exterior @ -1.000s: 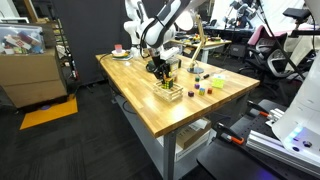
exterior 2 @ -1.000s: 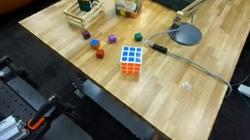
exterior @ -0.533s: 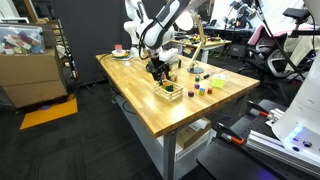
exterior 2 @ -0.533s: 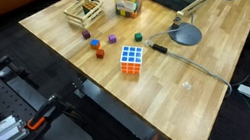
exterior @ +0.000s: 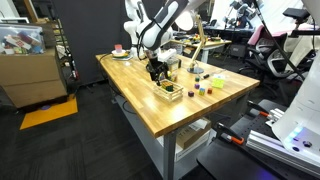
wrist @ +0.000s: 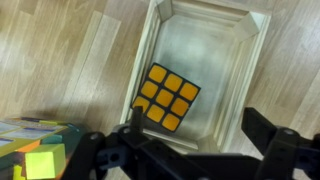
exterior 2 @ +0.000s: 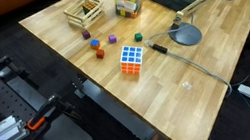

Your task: Put the rubik's cube in the wooden box

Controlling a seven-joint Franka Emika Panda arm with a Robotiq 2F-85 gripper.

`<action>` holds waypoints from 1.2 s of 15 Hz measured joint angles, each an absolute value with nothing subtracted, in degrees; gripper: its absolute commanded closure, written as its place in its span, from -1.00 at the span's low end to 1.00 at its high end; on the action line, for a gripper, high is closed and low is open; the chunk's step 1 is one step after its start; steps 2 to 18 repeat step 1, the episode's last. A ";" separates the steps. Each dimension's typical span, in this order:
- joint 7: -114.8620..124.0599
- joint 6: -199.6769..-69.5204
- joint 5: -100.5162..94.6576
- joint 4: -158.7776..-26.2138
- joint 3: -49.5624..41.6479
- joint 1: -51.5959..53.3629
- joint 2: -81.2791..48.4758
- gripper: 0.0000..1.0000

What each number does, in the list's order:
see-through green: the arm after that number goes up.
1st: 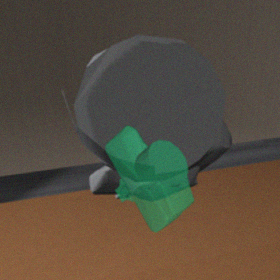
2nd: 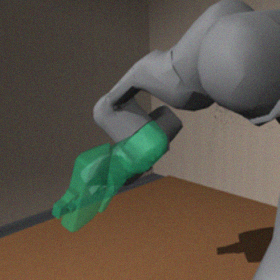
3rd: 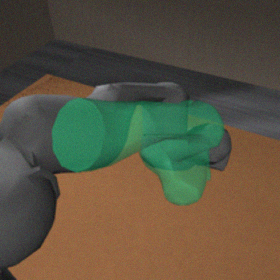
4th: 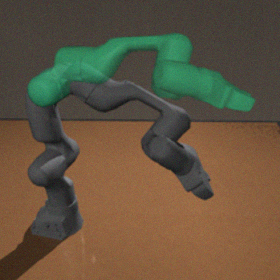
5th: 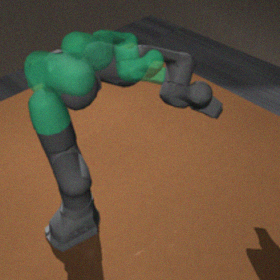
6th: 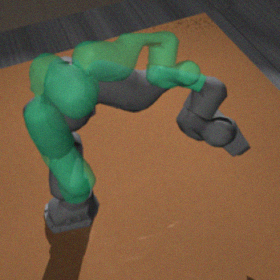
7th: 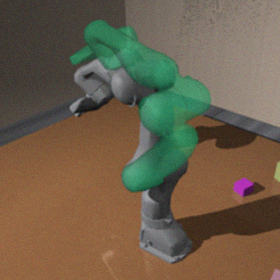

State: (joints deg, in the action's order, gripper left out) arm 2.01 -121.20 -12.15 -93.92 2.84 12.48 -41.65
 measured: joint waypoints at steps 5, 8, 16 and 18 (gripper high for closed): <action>2.01 -121.20 -12.15 -93.92 2.84 12.48 -41.65 -1.00; 2.01 -121.20 -12.15 -93.92 2.84 12.48 -41.65 -1.00; 2.01 -121.20 -12.15 -93.92 2.84 12.48 -41.65 -1.00; 2.01 -121.20 -12.15 -93.92 2.84 12.48 -41.65 -1.00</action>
